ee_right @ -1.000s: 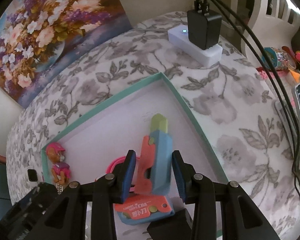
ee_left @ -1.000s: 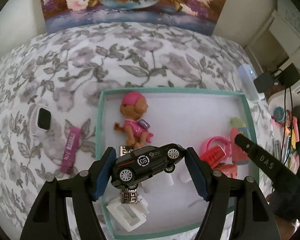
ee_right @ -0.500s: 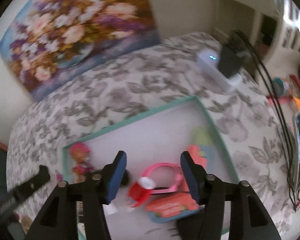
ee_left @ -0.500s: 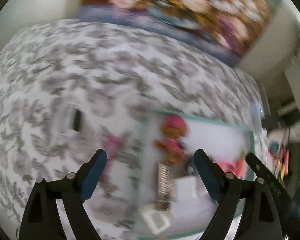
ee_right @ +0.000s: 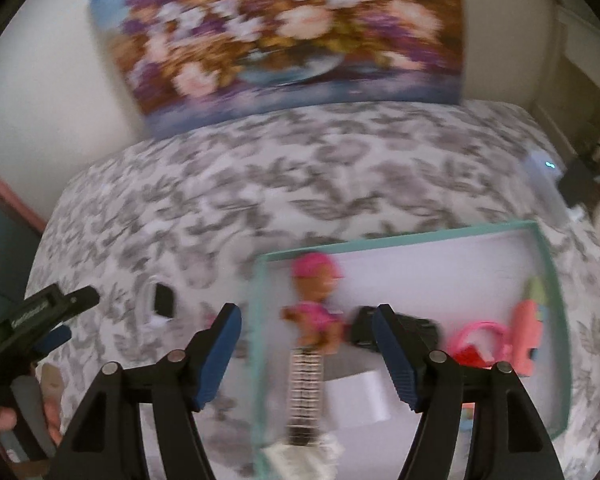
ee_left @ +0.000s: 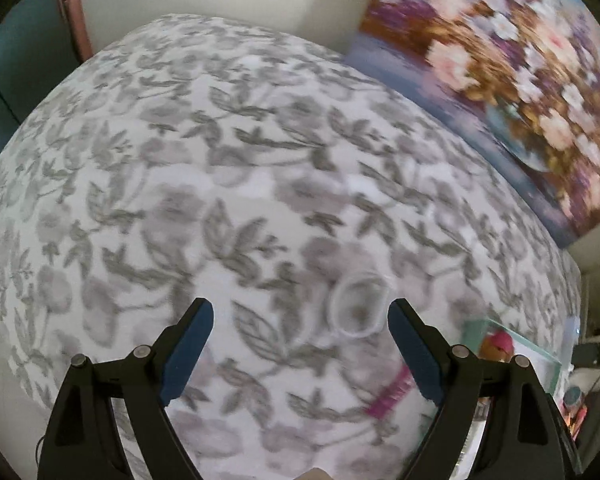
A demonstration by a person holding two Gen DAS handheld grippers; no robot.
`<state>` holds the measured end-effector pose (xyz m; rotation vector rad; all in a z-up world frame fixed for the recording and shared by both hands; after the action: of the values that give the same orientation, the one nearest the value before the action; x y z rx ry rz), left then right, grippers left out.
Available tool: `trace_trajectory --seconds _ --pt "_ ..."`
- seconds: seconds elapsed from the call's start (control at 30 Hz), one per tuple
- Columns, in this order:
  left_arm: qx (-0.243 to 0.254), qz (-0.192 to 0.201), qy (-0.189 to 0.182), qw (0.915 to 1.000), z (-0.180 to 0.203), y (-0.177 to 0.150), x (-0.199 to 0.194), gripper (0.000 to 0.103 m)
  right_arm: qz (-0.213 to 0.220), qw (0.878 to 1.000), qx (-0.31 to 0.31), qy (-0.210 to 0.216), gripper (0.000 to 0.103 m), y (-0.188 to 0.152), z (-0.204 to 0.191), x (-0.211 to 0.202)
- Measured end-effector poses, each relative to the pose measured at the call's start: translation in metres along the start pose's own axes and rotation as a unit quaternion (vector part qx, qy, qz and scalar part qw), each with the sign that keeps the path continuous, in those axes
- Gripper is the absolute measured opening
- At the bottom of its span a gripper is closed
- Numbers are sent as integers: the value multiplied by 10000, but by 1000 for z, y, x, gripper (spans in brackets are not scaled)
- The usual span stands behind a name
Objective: Organize rigid objects
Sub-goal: 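Withdraw both open tools from the tray toward the remaining items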
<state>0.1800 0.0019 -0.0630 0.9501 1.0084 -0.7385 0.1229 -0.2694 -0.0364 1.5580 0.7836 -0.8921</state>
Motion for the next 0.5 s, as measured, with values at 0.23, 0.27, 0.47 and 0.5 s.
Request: trace_trajectory --seconds 0.23,0.27,0.47,0.5 --pt "-37 -29 144 9999 -22 14 8 89 -193 9982 -516 246 72 -3 -68 25" --pt "-21 -49 147 9999 -23 15 10 90 -229 9978 -575 253 72 -4 -75 29" --pt "157 -196 121 9996 -16 14 23 90 -474 9958 -746 240 72 -9 -97 58" --pt "193 -218 120 9995 -14 14 26 90 -525 9954 -760 245 72 -10 -99 63"
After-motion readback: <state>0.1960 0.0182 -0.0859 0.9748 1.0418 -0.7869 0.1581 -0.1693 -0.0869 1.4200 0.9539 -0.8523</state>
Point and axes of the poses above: each gripper's, at about its wrist camera, not at the fingertips, and x roughly the way its jaws point, z to its right, y to its top, the point moved 5 cm from there along x, roughly the way its jaws point, and after that the axes turned 10 degrees about -x, right-handed, at the moved point
